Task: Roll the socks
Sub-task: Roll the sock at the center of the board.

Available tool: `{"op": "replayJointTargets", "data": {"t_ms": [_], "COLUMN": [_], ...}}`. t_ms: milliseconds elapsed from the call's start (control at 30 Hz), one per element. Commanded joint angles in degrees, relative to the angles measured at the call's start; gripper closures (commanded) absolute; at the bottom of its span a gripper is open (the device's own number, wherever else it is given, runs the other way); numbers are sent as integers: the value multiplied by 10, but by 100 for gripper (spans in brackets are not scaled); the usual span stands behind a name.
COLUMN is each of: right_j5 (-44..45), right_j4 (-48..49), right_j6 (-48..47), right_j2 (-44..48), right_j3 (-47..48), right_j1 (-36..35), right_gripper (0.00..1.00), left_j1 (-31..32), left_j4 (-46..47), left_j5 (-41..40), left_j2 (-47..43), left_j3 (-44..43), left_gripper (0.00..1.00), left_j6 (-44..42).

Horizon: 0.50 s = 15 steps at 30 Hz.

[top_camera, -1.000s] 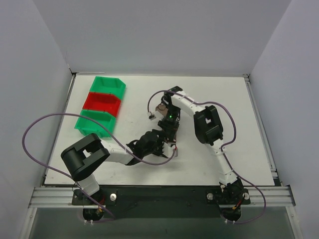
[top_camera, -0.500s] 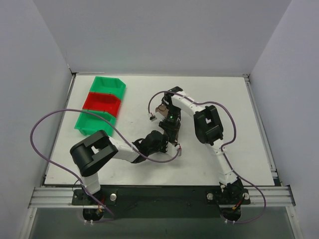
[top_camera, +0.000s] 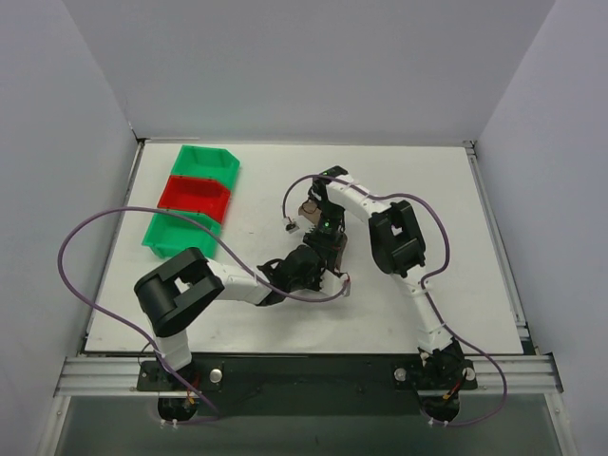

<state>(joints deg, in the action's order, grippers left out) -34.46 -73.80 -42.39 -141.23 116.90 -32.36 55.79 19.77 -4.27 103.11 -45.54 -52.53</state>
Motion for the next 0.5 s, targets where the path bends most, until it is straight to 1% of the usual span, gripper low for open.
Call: {"op": "replayJointTargets", "data": {"t_ms": [0, 33, 67, 100, 200, 233, 300, 467], "right_j5": [27, 26, 25, 19, 12, 9, 10, 14], "right_j4": [25, 25, 26, 27, 28, 29, 30, 40], "right_j6": [-9, -9, -7, -8, -7, -6, -4, 5], "right_j2": [-12, -12, -12, -10, -5, -4, 2, 18], "right_j3": [-20, -19, -20, -20, -19, -19, -18, -16], "right_j1": [-10, -9, -7, -5, 1, 4, 7, 13], "right_gripper": [98, 90, 87, 85, 73, 67, 62, 59], "left_j1": [7, 7, 7, 7, 7, 7, 7, 7], "left_j4": [-64, -67, -71, -74, -76, -78, -79, -87], "left_j5": [9, 9, 7, 6, 1, 0, 0, -5], "left_j2": [4, 8, 10, 10, 14, 15, 15, 20], "left_j3": [-17, -19, -24, -25, -30, -31, -32, -39], "left_gripper": [92, 94, 99, 100, 100, 100, 100, 100], "left_j6": [18, 18, 18, 19, 21, 21, 22, 24]}}
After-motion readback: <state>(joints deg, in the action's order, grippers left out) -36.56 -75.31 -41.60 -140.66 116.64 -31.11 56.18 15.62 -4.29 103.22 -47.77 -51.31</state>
